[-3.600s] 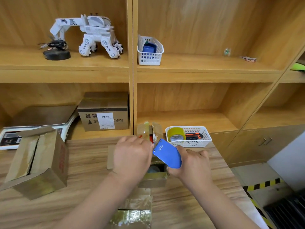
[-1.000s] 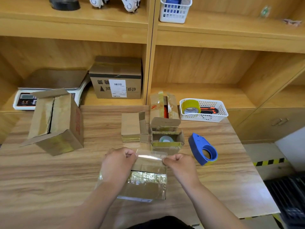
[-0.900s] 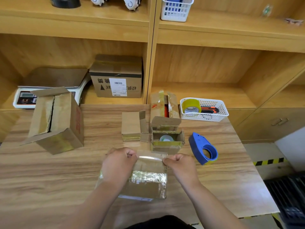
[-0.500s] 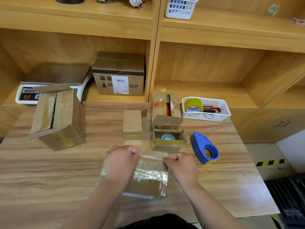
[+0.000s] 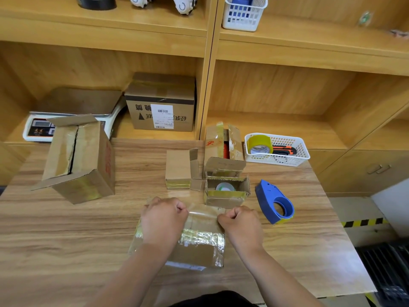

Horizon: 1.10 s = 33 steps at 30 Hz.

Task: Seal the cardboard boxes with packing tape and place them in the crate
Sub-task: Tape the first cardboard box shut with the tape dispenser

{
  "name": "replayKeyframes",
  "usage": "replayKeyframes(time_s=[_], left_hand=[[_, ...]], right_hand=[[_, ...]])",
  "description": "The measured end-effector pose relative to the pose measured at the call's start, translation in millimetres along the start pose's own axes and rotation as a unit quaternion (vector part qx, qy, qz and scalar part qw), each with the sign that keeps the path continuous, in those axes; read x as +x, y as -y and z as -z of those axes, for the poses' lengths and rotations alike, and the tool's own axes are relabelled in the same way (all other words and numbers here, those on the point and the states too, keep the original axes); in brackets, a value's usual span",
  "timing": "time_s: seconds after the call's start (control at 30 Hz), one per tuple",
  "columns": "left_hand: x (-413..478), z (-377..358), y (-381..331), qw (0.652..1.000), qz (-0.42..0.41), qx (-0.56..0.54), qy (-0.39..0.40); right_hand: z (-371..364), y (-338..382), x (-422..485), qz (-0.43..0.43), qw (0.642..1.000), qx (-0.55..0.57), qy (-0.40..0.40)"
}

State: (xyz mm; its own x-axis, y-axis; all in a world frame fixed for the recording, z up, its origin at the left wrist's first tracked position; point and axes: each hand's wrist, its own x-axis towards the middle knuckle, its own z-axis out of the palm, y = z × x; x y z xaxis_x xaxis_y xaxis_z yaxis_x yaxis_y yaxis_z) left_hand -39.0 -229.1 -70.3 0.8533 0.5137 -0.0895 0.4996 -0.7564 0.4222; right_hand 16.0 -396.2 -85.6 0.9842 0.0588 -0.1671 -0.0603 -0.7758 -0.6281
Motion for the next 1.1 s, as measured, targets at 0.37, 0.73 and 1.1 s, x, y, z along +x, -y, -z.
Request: replayKeyframes(time_s=[0.37,0.73,1.1], left_hand=[[2,-4,1,1.000,-0.006,0.004,-0.015],[1,-9,3,0.992,-0.081,0.053,-0.081],[-3,-20,9,0.992,-0.063,0.054,-0.096]], right_hand=[[-4,-1,2,0.007,0.999,-0.029,-0.015],[-7,5,-1,0.023,0.997,-0.056,-0.042],[-8,0,0,0.016,0.999,-0.024,-0.026]])
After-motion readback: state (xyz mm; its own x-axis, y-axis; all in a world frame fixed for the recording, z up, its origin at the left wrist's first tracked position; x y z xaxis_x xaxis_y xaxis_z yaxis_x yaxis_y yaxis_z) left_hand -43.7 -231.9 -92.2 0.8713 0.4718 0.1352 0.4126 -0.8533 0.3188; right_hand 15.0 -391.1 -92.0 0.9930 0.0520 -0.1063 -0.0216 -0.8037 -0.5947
